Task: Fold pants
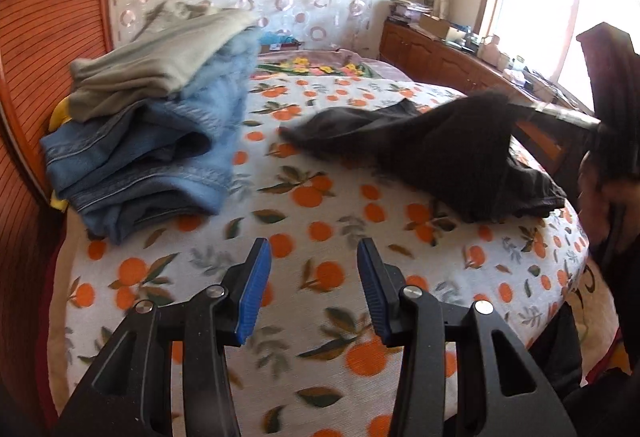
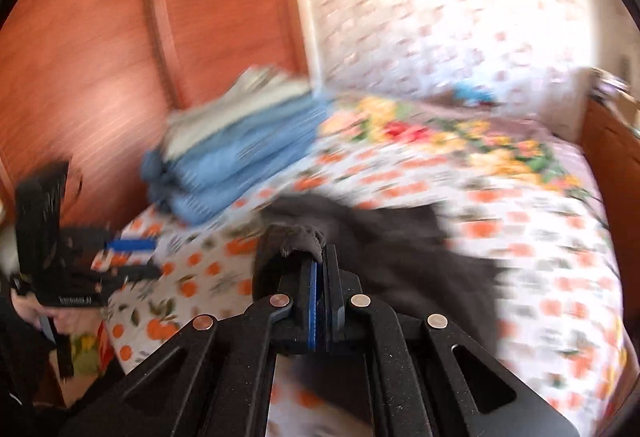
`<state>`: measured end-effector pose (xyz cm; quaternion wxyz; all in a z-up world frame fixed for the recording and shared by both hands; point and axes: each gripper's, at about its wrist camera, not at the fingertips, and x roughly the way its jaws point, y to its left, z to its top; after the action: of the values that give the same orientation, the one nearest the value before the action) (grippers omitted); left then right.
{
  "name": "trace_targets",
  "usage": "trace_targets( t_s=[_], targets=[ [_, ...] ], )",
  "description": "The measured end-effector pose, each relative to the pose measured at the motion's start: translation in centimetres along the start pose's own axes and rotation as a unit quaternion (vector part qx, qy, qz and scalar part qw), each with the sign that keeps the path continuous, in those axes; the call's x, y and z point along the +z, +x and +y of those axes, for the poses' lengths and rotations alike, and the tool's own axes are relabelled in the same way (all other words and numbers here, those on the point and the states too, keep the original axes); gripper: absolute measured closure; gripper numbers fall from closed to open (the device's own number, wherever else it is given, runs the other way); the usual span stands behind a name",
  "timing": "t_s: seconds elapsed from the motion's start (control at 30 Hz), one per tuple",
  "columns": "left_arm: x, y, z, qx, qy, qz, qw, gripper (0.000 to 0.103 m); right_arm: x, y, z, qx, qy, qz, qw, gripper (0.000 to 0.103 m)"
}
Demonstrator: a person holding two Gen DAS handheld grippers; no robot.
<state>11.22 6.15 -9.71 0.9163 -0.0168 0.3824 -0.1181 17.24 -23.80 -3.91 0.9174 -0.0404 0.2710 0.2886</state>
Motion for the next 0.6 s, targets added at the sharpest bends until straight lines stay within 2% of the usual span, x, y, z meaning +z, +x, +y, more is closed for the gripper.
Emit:
trace_targets(
  t_s=[0.17, 0.4, 0.5, 0.6],
  targets=[
    [1.4, 1.3, -3.2, -0.025, 0.025, 0.000, 0.9994, 0.057, -0.8, -7.9, -6.4, -0.094, 0.032, -0.055, 0.994, 0.101],
    [3.1, 3.7, -9.2, -0.062, 0.073, 0.011, 0.9954, 0.057, -4.5, -14.9, -13.5, -0.225, 0.076, -0.071, 0.969, 0.101],
    [3.7, 4.5, -11.7, -0.074, 0.089, 0.016, 0.9931, 0.057, -5.8, -16.6, -14.8, -0.246, 0.090, -0.078, 0.962, 0.101],
    [4.1, 5.1, -13.9, -0.087, 0.103, 0.018, 0.9907, 0.057, -6.7, -17.9, -14.2, -0.274, 0.093, -0.084, 0.953, 0.101]
  ],
)
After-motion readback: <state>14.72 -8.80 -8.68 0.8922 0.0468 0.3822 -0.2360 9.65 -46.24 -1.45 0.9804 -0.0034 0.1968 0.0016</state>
